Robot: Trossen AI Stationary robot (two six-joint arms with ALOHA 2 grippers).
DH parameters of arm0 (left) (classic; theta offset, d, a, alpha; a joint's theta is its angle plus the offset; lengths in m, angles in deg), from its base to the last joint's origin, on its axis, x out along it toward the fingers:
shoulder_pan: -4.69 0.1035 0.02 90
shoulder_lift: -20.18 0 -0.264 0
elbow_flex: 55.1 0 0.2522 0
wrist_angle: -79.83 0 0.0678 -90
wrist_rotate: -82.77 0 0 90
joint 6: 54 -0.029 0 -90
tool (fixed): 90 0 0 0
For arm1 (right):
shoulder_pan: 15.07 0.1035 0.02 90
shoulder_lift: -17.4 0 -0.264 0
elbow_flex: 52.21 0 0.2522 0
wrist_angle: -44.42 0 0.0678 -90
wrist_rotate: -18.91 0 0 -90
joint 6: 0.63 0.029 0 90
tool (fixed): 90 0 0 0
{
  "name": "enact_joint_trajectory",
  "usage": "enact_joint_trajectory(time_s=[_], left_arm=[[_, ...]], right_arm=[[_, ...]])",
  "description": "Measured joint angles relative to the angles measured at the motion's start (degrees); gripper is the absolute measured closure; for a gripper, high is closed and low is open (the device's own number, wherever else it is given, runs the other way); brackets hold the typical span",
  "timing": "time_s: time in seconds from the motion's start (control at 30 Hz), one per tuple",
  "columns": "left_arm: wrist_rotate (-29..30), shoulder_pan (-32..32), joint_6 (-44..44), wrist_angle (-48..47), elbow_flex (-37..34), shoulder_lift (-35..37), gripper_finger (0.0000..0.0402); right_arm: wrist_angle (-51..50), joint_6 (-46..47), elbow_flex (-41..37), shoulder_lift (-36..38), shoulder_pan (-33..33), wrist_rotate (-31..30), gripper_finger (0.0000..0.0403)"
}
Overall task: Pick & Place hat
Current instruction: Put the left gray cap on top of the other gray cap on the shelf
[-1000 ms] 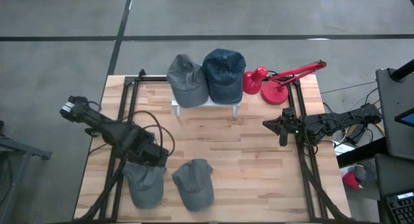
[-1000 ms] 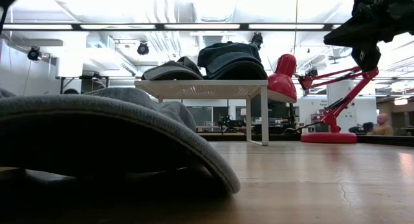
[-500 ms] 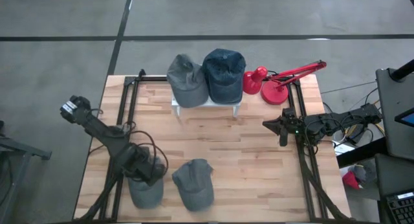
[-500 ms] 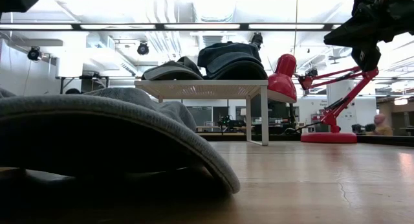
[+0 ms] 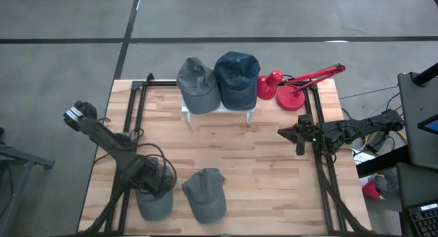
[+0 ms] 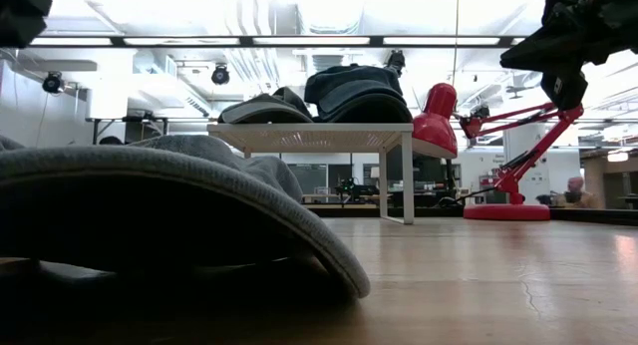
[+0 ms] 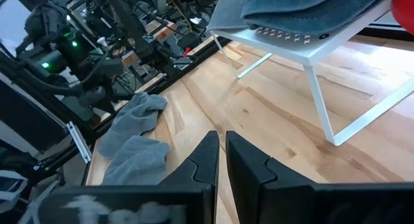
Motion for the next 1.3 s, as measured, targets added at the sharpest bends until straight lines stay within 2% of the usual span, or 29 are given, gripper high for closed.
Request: enact_joint_trajectory(time_s=[0.17, 0.37, 0.63, 0.73, 0.9, 1.3], left_arm=[[-0.09, 0.00, 0.10, 2.74, -3.71, 0.00, 0.0080], [-0.22, 0.07, 0.62, 7.81, -9.55, 0.00, 0.0074], [-0.37, 0.09, 4.37, 27.50, -22.03, 0.02, 0.0075], [-1.38, 0.11, 5.86, 33.73, -25.97, 0.31, 0.0087], [-1.31, 0.09, 6.09, 35.33, -28.45, 0.24, 0.0145], [1.52, 0.11, 4.51, 33.29, -27.08, 0.13, 0.0371]], right_arm=[[0.00, 0.05, 0.00, 0.00, 0.00, 0.04, 0.0376], [-0.02, 0.17, 0.00, 0.00, 0.00, 0.04, 0.0376], [-0.02, 0.19, 0.00, 0.00, 0.00, 0.04, 0.0376], [0.00, 0.19, 0.00, 0.00, 0.01, 0.04, 0.0376], [0.00, 0.56, 0.00, 0.00, 0.01, 0.04, 0.0376], [-0.02, 1.26, 0.00, 0.01, 0.00, -0.05, 0.0376]])
